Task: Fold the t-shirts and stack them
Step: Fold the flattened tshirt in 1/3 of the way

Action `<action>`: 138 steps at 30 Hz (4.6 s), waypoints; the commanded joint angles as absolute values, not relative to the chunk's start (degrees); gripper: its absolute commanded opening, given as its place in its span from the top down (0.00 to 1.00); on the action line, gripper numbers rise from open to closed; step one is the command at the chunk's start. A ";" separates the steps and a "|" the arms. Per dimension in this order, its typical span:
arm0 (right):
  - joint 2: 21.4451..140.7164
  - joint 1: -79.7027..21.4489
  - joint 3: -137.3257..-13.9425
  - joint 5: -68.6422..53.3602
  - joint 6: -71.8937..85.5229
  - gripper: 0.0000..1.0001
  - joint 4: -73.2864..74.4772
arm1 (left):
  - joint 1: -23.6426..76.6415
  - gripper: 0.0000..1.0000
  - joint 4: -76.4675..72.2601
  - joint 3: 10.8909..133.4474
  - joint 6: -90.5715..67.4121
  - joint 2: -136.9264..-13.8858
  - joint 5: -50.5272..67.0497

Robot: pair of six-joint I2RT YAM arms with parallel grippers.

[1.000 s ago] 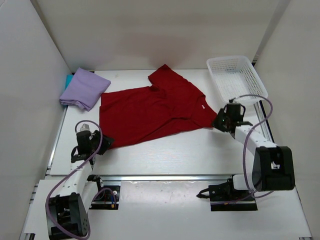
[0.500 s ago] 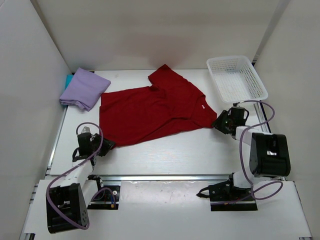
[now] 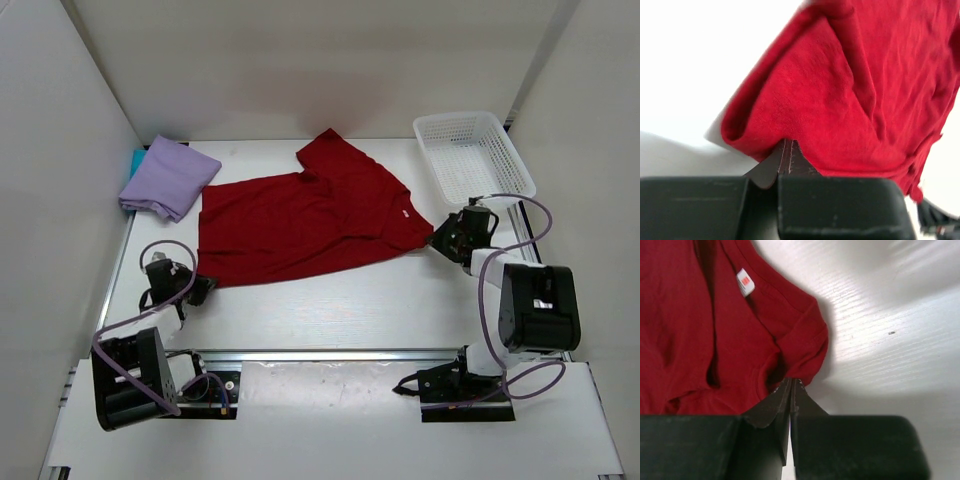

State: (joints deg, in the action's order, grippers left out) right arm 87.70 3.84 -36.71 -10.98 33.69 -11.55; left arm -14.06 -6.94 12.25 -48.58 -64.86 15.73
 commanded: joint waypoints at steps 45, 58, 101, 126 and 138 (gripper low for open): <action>69.68 -14.77 -35.86 -5.87 28.57 0.75 0.29 | 26.10 0.68 -5.79 29.18 -41.83 -67.14 4.21; 84.99 -12.92 -38.05 -12.48 30.32 0.55 -6.85 | 18.37 0.67 -11.60 21.71 -42.89 -66.53 5.54; 105.13 -20.48 -77.70 -3.00 18.19 0.68 10.46 | 16.78 0.68 -14.15 21.09 -44.56 -65.65 5.28; 111.00 -5.10 -74.61 2.63 20.74 0.62 11.68 | 31.29 0.67 -19.25 23.99 -45.09 -75.15 6.15; 112.24 -7.38 -77.26 8.17 21.27 0.75 16.79 | 30.06 0.67 -19.87 24.08 -45.61 -75.94 6.68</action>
State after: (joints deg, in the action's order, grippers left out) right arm 112.95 -6.76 -75.55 5.48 20.97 16.25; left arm 30.68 -18.50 22.61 -45.52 -76.07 5.58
